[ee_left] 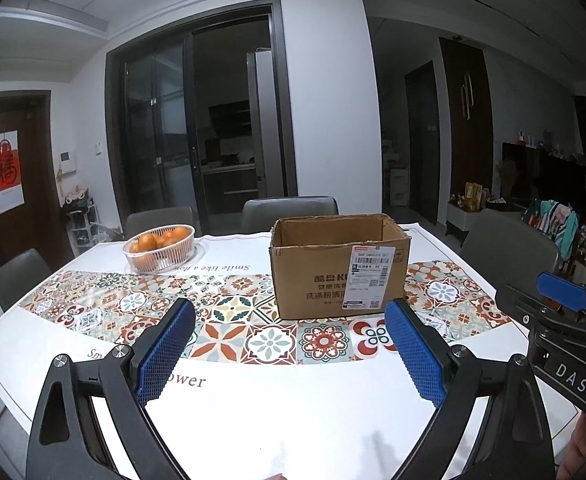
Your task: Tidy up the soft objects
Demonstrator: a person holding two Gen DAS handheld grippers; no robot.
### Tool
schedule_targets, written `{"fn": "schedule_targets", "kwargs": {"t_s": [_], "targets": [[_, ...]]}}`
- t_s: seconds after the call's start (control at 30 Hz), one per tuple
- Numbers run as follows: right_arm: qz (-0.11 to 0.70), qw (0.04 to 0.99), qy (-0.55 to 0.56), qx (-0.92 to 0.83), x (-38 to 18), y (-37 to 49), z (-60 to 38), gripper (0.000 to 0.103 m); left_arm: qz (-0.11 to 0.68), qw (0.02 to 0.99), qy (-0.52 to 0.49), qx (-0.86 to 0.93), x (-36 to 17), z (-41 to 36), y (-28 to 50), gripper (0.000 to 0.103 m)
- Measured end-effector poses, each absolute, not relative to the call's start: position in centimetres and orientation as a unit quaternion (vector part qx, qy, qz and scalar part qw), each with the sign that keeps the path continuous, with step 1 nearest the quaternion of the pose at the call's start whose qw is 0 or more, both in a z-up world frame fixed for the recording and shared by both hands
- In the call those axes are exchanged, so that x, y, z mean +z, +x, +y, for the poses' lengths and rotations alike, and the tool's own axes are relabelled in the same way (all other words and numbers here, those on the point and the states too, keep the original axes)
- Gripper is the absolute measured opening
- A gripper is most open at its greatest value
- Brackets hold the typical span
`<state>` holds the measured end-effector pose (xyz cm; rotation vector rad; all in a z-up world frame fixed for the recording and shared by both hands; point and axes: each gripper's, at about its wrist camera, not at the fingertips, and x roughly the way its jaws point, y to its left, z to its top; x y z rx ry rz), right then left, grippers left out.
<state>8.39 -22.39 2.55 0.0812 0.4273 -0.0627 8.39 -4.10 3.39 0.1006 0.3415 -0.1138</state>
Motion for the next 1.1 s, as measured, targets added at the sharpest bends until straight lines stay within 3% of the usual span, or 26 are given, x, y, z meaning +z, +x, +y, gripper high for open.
{"fn": "schedule_targets", "kwargs": {"t_s": [1.1], "targets": [[0.205,0.977,0.04,-0.028,3.1,7.2,-22.4,0.059,0.159,0.985,0.045,-0.051,3.7,-3.9,7.7,0.101]]}}
